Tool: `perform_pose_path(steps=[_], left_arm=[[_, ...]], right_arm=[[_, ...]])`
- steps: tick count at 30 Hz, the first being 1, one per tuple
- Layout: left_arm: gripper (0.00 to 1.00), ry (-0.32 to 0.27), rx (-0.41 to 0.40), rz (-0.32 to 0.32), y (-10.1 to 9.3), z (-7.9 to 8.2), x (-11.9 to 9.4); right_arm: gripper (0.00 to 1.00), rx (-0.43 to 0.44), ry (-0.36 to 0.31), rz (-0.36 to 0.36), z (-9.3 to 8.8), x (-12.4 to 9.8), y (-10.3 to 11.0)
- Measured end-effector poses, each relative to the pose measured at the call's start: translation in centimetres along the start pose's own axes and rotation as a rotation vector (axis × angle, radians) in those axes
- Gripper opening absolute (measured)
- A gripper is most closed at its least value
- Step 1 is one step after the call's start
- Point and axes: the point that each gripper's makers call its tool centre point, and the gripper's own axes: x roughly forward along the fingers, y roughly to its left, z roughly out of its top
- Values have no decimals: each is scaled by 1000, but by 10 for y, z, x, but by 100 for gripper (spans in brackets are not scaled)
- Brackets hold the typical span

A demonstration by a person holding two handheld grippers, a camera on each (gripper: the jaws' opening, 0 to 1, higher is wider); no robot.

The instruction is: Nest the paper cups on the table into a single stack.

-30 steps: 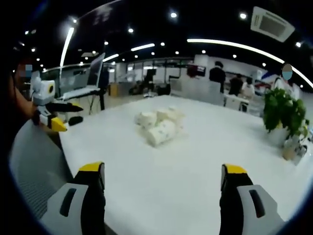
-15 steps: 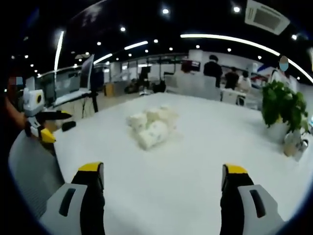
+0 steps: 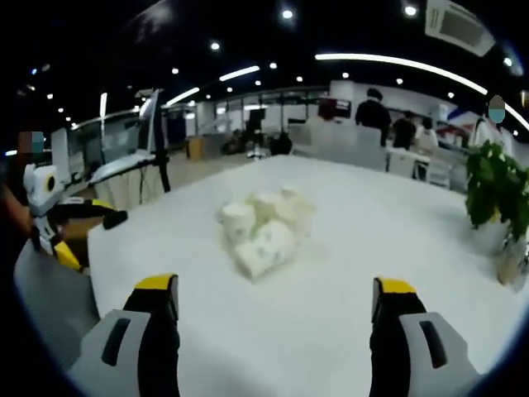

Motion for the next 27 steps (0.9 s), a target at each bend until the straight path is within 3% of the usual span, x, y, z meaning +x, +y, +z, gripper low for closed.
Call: perform_pose_path(steps=[5, 14, 27], left_arm=[[94, 3, 6, 0, 0, -1, 0], [93, 4, 9, 7, 2, -1, 0], [93, 0, 12, 11, 2, -1, 0]], right_arm=[[94, 43, 28, 7, 7, 23, -2], [91, 11, 97, -5, 17, 60, -16], [85, 185, 216, -48, 22, 109, -28]])
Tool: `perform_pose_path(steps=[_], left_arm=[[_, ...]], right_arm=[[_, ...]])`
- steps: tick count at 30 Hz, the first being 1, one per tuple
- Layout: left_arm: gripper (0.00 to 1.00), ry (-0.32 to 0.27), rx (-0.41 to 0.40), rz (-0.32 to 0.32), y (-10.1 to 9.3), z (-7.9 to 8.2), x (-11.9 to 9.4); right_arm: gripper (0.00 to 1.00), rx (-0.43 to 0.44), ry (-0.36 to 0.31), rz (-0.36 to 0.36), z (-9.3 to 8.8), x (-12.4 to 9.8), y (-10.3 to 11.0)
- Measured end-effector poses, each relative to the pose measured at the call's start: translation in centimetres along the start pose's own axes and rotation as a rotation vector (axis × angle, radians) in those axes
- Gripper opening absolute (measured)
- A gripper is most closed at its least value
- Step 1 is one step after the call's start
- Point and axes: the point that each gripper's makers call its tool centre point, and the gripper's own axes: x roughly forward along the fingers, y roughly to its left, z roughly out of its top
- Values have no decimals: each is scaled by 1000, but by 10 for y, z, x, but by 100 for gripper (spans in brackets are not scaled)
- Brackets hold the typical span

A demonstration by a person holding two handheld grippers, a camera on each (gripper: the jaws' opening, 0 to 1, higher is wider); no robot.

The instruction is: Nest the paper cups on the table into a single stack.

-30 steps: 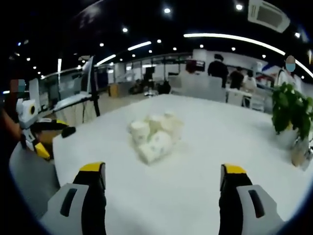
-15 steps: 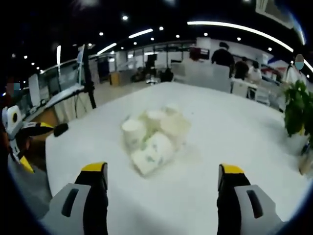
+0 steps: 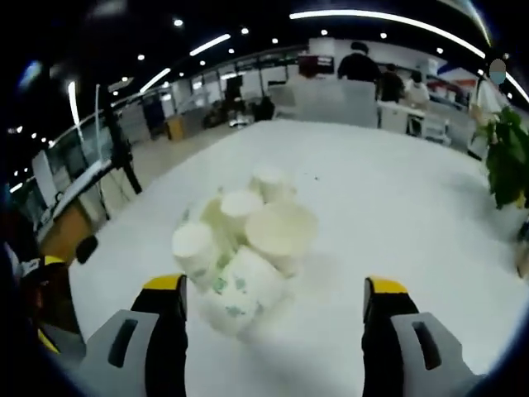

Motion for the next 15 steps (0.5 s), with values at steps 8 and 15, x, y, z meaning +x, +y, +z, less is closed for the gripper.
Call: perform_pose_path(steps=[8, 15], left_arm=[[92, 5, -4, 7, 2, -1, 0], [91, 15, 30, 4, 0, -2, 0]], right_arm=[[76, 94, 78, -26, -7, 20, -1], [58, 264, 134, -3, -18, 32, 10]])
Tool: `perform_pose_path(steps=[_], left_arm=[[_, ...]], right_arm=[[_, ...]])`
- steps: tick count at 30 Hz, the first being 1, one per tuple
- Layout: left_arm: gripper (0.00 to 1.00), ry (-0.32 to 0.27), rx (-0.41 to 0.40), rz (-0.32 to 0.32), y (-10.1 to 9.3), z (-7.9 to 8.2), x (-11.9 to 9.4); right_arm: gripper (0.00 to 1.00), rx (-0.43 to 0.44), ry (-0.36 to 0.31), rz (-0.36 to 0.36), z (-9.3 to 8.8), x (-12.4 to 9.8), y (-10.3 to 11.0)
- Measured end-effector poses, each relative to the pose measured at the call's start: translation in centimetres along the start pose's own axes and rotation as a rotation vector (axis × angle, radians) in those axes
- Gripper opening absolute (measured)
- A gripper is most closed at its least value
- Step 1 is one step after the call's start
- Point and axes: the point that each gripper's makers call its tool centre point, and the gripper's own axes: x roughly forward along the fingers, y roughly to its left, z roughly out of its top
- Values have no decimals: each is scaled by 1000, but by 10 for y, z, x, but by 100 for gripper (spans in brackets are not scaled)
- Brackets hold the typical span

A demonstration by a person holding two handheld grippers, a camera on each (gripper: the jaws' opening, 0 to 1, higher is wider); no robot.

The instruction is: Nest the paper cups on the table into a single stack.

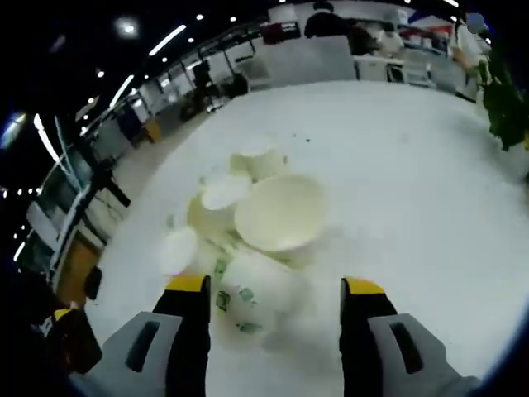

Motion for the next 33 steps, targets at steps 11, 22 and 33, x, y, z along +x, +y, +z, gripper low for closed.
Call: perform_pose_path(steps=[11, 22, 33], left_arm=[[90, 12, 47, -8, -3, -1, 0], [90, 22, 58, -3, -2, -3, 0], [89, 30, 65, -3, -1, -5, 1]], right_arm=[[55, 129, 69, -14, -5, 18, -3], [41, 234, 88, 37, -15, 20, 5], [38, 128, 24, 78, -14, 10, 10]])
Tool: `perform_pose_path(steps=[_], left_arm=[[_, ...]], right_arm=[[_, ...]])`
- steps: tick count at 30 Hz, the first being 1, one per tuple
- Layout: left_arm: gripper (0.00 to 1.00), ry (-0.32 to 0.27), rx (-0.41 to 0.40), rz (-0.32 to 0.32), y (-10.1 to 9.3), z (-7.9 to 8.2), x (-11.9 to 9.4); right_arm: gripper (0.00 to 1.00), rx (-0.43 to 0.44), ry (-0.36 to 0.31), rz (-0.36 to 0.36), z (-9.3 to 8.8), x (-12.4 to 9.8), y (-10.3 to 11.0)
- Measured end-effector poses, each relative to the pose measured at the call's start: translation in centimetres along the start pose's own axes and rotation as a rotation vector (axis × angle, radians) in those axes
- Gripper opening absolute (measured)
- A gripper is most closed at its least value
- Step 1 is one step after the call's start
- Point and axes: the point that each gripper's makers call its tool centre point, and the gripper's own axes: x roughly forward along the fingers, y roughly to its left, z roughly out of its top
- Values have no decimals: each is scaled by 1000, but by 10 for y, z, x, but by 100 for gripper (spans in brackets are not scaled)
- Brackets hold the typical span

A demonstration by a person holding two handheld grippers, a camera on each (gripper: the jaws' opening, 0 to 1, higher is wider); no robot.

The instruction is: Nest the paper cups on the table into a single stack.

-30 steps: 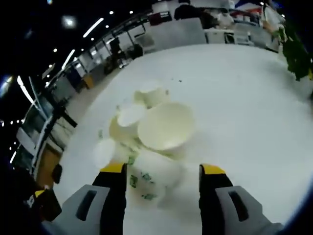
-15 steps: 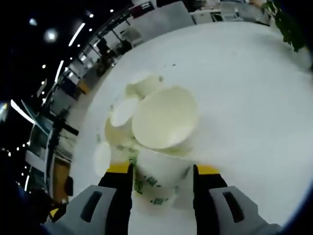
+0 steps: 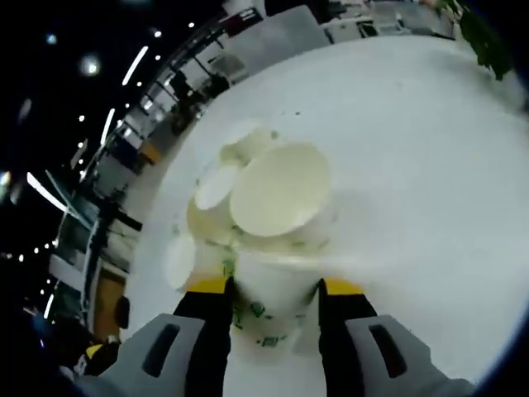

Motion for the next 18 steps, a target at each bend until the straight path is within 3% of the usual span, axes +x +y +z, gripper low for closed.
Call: perform_pose_path(steps=[5, 10, 15, 18], left_arm=[[89, 1, 1, -3, -1, 0, 0], [89, 1, 2, -6, -1, 0, 0], [89, -1, -2, -6, -1, 1, 0], [89, -1, -4, -5, -1, 1, 0]], right_arm=[[37, -66, -42, 21, -4, -9, 2], [36, -192, -155, 58, 4, -21, 11], [35, -268, -216, 82, 4, -29, 16], [35, -333, -299, 92, 11, -35, 21]])
